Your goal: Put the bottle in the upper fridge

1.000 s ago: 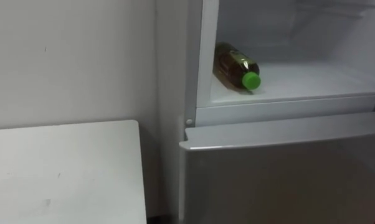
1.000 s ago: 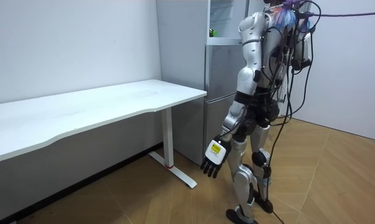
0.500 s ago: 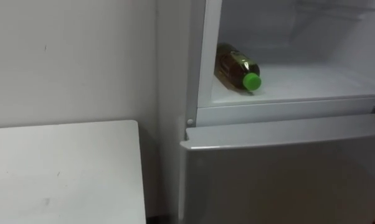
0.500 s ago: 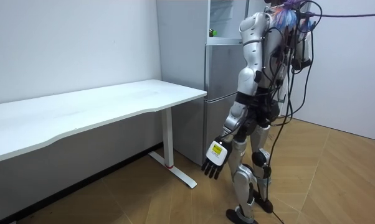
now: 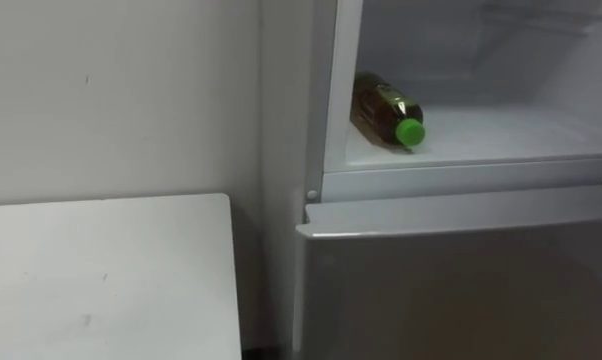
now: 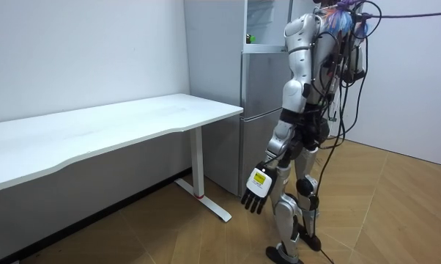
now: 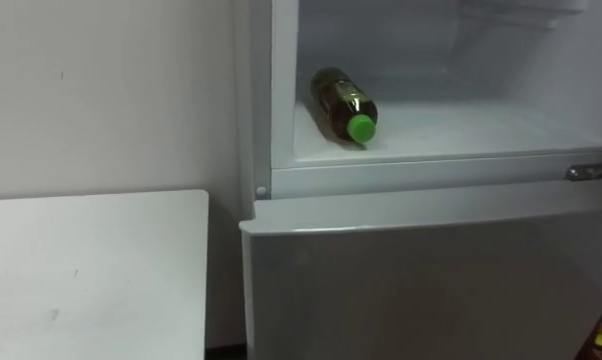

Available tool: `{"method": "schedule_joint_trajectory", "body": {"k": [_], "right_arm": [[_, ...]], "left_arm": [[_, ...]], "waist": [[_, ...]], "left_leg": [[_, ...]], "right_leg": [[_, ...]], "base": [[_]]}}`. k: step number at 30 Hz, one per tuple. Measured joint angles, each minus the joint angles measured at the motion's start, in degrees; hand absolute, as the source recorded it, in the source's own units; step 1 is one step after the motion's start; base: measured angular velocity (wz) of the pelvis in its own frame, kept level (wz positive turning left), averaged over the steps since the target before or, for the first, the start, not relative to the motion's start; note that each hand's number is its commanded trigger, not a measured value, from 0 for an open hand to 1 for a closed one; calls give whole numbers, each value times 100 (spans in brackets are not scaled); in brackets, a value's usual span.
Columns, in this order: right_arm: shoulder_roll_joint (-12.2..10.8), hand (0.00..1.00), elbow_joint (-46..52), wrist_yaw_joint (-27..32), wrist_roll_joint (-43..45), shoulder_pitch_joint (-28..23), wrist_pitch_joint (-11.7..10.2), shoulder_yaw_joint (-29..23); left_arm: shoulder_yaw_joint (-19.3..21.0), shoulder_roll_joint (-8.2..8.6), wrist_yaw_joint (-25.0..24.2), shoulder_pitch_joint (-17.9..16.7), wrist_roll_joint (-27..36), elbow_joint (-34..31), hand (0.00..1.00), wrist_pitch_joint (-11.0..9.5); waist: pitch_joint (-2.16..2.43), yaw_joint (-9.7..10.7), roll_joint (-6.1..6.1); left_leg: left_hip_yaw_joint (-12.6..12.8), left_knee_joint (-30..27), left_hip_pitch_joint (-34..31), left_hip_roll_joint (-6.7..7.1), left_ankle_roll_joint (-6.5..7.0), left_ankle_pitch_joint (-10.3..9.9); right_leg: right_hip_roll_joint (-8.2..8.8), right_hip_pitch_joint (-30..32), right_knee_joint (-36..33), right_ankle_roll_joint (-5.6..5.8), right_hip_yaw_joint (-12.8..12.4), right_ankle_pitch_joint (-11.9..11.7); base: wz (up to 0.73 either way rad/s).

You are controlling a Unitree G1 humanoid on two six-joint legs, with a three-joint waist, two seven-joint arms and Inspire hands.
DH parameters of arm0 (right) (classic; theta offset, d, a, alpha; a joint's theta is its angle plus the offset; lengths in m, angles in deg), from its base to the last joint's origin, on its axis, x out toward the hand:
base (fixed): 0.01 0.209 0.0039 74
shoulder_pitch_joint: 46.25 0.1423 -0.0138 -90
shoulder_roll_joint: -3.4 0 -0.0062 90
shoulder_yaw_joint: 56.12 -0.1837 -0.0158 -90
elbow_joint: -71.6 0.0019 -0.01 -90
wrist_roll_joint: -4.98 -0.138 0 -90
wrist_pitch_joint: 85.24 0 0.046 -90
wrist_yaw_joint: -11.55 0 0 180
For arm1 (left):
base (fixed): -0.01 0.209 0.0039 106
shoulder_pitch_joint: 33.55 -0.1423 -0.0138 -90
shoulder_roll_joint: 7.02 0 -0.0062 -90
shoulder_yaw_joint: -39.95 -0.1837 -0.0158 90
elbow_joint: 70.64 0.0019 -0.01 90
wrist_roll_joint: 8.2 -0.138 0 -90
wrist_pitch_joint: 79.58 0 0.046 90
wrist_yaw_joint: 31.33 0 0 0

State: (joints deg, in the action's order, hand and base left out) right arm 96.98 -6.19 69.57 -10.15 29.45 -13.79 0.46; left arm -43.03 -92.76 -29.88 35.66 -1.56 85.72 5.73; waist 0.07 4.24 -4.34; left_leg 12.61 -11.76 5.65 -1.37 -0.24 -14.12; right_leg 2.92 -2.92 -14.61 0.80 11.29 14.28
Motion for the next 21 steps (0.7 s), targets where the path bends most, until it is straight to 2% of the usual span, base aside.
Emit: {"method": "schedule_joint_trajectory", "body": {"k": [8, 16, 21], "right_arm": [[0, 0, 67, -336, -3, -3, 6, 168], [0, 0, 381, -542, 32, -6, 224, 417], [0, 0, 434, -839, 86, 2, 245, 580]], "left_arm": [[-39, 0, -103, 1, -3, -7, 0, 3], [-37, -7, -98, 10, -11, -103, 0, 60], [-39, -9, -98, 10, -61, -102, 0, 70]], "waist": [[0, -14, 7], [-2, -26, 21], [-2, -52, 16]], "left_leg": [[1, 0, -1, -1, 0, 0], [6, 2, 8, -2, 0, 0], [15, -2, 18, -2, 0, 0]], "right_leg": [[0, -2, -7, 0, 4, 0], [4, 1, -14, 0, 4, 0], [6, -3, -24, -1, 2, 0]], "base": [[0], [0], [0]]}}
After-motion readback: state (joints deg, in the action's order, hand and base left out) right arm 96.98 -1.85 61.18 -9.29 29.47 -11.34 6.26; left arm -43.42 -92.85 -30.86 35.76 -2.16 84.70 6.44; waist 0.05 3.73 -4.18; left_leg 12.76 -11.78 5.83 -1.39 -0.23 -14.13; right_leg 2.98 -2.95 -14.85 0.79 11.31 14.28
